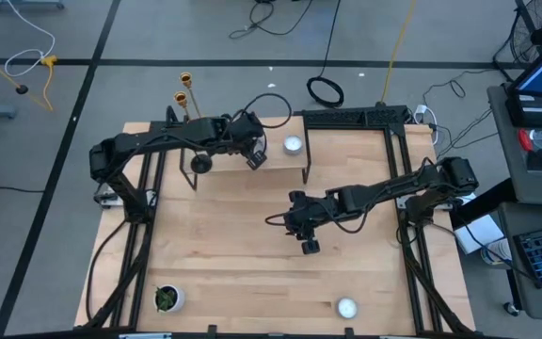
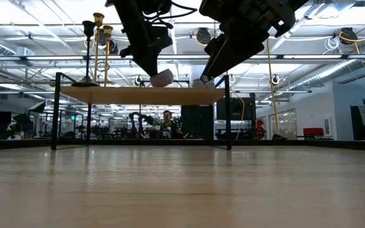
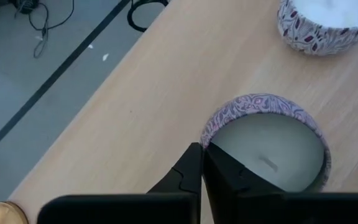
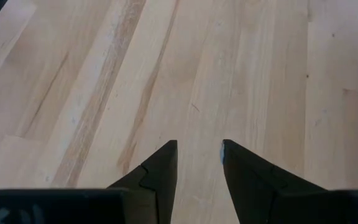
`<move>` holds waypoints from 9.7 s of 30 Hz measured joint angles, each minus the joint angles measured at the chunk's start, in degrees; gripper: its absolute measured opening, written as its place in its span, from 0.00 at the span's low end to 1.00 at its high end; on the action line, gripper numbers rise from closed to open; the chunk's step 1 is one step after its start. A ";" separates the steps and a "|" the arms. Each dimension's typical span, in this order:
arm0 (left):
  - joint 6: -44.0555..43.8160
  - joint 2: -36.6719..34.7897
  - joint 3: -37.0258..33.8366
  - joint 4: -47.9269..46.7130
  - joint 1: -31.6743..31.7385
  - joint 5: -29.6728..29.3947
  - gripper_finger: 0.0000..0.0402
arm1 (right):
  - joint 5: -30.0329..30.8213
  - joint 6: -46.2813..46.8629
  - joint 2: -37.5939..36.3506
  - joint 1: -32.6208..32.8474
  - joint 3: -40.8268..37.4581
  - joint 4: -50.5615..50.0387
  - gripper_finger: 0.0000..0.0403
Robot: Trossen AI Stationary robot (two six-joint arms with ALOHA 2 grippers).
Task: Pick & Place candle stick holders
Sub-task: Put the purple white candle bottle on the shelf, then put the blue white candle bottle on the shelf, then return to Home Position
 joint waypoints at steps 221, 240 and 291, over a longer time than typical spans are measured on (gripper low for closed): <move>-33.20 -45.88 -30.45 -13.04 -61.03 -47.47 0.05 | 15.02 -31.49 26.26 -22.77 34.69 18.97 0.37; -35.19 -45.86 -30.42 -13.04 -61.03 -47.65 0.05 | 18.97 -25.66 11.02 -14.28 34.62 -9.24 0.33; 27.65 -52.88 -41.86 28.92 -50.47 -1.11 0.05 | -1.75 -1.31 -58.99 -13.53 -51.96 49.53 0.00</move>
